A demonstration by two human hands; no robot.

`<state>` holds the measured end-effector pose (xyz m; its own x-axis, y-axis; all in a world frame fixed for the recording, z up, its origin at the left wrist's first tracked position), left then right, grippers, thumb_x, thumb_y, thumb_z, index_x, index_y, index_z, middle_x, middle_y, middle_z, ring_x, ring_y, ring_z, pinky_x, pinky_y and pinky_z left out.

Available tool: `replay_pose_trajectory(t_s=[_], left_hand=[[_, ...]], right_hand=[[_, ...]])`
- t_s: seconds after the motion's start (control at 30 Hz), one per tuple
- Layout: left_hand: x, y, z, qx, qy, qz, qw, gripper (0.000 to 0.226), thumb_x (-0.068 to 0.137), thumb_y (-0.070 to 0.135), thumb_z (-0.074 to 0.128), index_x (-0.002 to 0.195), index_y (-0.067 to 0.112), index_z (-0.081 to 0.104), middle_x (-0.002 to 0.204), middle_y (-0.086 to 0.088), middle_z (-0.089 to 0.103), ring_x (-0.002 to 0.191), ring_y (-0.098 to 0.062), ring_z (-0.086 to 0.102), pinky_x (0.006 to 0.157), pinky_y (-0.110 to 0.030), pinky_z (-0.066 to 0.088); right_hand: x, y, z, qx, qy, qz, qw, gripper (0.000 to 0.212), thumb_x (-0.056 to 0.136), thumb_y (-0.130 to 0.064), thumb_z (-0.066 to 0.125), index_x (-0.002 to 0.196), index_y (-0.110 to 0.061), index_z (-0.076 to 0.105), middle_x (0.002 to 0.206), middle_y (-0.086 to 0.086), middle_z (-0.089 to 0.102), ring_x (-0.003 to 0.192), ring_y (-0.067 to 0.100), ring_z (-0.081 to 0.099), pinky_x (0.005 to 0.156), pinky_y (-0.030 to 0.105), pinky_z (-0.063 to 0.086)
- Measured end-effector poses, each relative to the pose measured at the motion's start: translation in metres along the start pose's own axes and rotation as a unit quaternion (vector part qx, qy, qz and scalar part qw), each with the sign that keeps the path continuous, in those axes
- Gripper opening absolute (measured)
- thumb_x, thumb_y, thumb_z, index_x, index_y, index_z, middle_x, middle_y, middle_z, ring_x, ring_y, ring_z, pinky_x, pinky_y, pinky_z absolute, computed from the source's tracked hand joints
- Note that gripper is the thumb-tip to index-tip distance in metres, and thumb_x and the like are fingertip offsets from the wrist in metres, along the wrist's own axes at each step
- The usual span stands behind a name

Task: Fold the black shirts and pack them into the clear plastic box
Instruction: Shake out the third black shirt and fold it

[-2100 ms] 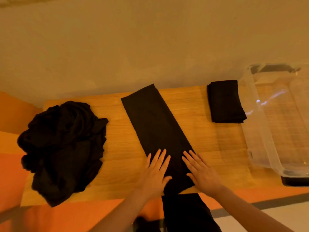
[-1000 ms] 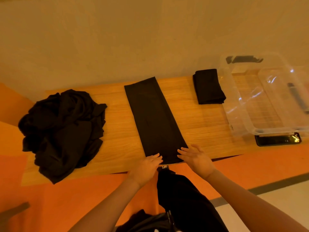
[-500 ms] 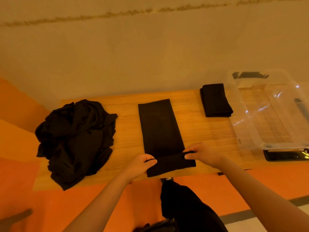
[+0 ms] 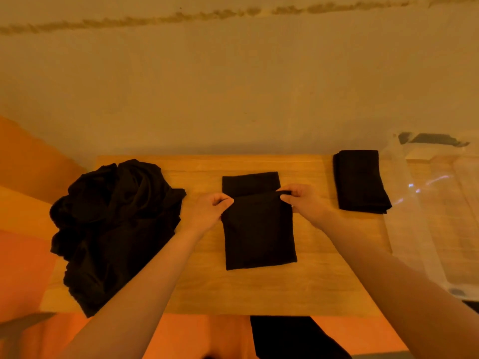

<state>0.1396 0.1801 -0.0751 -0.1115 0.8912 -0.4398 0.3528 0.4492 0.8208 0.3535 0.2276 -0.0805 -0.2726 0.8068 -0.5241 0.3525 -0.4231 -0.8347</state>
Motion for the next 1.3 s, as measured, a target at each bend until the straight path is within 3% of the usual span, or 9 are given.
replay_pose_trajectory(t_s=[0.13,0.27,0.4,0.53,0.73,0.9,1.03,1.17,1.3], left_hand=[[0.036,0.004,-0.009,0.036,0.03,-0.015,0.999,0.016,0.094,0.026,0.052,0.088,0.023,0.066,0.082,0.013,0.062,0.081,-0.006,0.059,0.068,-0.013,0.044],[0.055,0.012,-0.01,0.081,0.071,-0.005,0.994,0.017,0.096,0.023,0.048,0.094,0.015,0.062,0.075,0.009,0.055,0.069,-0.003,0.051,0.055,-0.003,0.038],[0.074,-0.006,0.004,0.036,0.039,-0.04,0.998,0.016,0.085,0.024,0.064,0.1,0.019,0.062,0.098,0.004,0.06,0.097,-0.014,0.056,0.085,-0.026,0.046],[0.08,-0.016,0.013,0.076,-0.022,-0.063,0.995,0.011,0.085,0.021,0.064,0.094,0.016,0.062,0.094,-0.002,0.062,0.091,-0.015,0.058,0.074,-0.024,0.046],[0.087,-0.01,0.0,0.024,0.059,-0.046,0.997,0.015,0.093,0.022,0.053,0.096,0.012,0.064,0.084,0.001,0.063,0.084,-0.015,0.06,0.071,-0.024,0.048],[0.099,-0.007,-0.001,0.094,0.091,-0.027,0.991,0.029,0.093,0.025,0.053,0.112,0.005,0.063,0.106,-0.009,0.064,0.099,-0.019,0.058,0.081,-0.025,0.045],[0.104,-0.01,-0.006,0.138,0.128,-0.033,0.982,0.028,0.095,0.026,0.049,0.107,0.005,0.063,0.097,-0.01,0.064,0.09,-0.02,0.058,0.072,-0.025,0.041],[0.103,-0.004,-0.007,0.165,0.17,-0.016,0.971,0.025,0.096,0.024,0.048,0.102,0.006,0.064,0.084,-0.008,0.063,0.074,-0.015,0.054,0.063,-0.023,0.037],[0.1,-0.002,-0.011,0.176,0.214,-0.004,0.961,0.025,0.097,0.022,0.046,0.101,0.004,0.063,0.085,-0.01,0.063,0.078,-0.019,0.058,0.064,-0.023,0.037]], right_hand=[[0.045,-0.003,-0.005,-0.035,0.024,-0.015,0.999,0.016,0.093,-0.009,0.05,0.099,-0.017,0.063,0.091,-0.003,0.065,0.091,0.015,0.063,0.075,0.025,0.052],[0.072,-0.006,-0.004,-0.04,0.039,-0.033,0.998,0.014,0.091,-0.009,0.056,0.099,-0.012,0.066,0.094,0.003,0.066,0.084,0.01,0.062,0.069,0.016,0.048],[0.086,-0.003,-0.01,-0.054,0.078,-0.042,0.995,0.014,0.09,-0.013,0.058,0.1,-0.012,0.068,0.092,-0.005,0.063,0.092,0.011,0.06,0.079,0.02,0.048],[0.095,0.003,-0.013,-0.08,0.09,-0.043,0.992,0.018,0.091,-0.014,0.056,0.105,-0.009,0.066,0.097,-0.004,0.062,0.095,0.01,0.056,0.076,0.011,0.042],[0.1,-0.004,-0.021,-0.096,0.127,-0.07,0.985,0.018,0.093,-0.015,0.053,0.107,-0.01,0.064,0.098,-0.005,0.059,0.095,0.009,0.054,0.073,0.008,0.04],[0.104,-0.009,-0.02,-0.137,0.124,-0.079,0.98,0.023,0.094,-0.017,0.051,0.112,-0.009,0.062,0.106,0.0,0.061,0.098,0.008,0.052,0.081,0.018,0.04],[0.112,-0.011,-0.021,-0.175,0.123,-0.069,0.974,0.026,0.094,-0.021,0.051,0.115,-0.009,0.061,0.109,0.005,0.064,0.1,0.015,0.056,0.077,0.019,0.04],[0.114,-0.014,-0.02,-0.229,0.122,-0.067,0.963,0.026,0.096,-0.024,0.047,0.114,-0.009,0.058,0.102,0.005,0.063,0.083,0.011,0.052,0.064,0.018,0.042],[0.117,-0.019,-0.018,-0.286,0.124,-0.053,0.949,0.026,0.097,-0.028,0.045,0.112,-0.01,0.054,0.091,0.008,0.063,0.074,0.019,0.058,0.067,0.036,0.053]])
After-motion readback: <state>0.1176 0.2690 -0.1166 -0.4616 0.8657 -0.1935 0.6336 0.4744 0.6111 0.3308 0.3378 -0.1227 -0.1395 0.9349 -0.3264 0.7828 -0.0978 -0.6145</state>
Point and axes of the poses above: each hand's wrist, its own x-axis towards the middle knuckle, its own z-axis out of the palm, y = z × x, the point moved 10 cm from there along x, towards the middle knuckle
